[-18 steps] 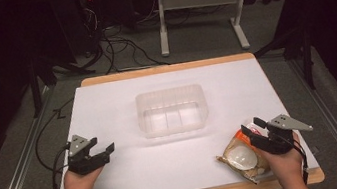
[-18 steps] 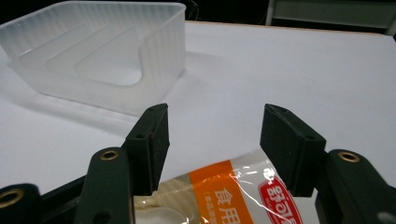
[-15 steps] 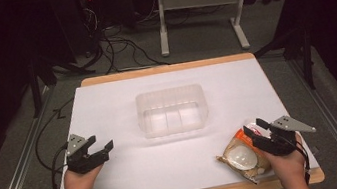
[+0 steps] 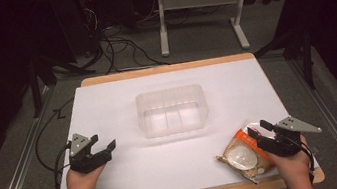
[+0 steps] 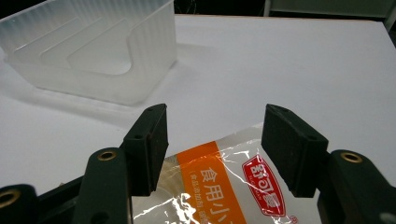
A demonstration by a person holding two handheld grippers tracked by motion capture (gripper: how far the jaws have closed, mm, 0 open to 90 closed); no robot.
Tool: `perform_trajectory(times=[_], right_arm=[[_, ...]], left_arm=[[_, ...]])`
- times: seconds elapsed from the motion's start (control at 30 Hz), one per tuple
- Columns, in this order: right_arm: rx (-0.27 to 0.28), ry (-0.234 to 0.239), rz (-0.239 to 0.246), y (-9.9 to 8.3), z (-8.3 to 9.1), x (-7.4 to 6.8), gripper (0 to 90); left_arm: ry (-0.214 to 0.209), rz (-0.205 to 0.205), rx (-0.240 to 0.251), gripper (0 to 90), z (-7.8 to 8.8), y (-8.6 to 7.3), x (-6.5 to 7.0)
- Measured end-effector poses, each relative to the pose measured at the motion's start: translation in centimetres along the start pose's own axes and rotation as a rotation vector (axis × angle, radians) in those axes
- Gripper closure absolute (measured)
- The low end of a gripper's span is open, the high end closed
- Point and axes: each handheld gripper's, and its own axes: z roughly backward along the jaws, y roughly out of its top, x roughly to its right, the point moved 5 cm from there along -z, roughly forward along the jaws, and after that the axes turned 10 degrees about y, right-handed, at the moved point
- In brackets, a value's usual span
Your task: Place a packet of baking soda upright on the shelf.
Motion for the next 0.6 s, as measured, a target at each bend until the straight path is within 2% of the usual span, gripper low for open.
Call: perform_trajectory(times=[0.37,0.6], right_arm=[[-0.006,0.009,-0.009,-0.2,0.5,0.5,39.0],[-0.031,-0.020,-0.039,-0.9,1.5,1.9,37.3]], left_arm=[[-0.009,-0.011,-0.010,30.2,-0.2,-0.2,0.2],[-0.016,-0.016,-0.022,30.2,-0.3,-0.3,0.2]])
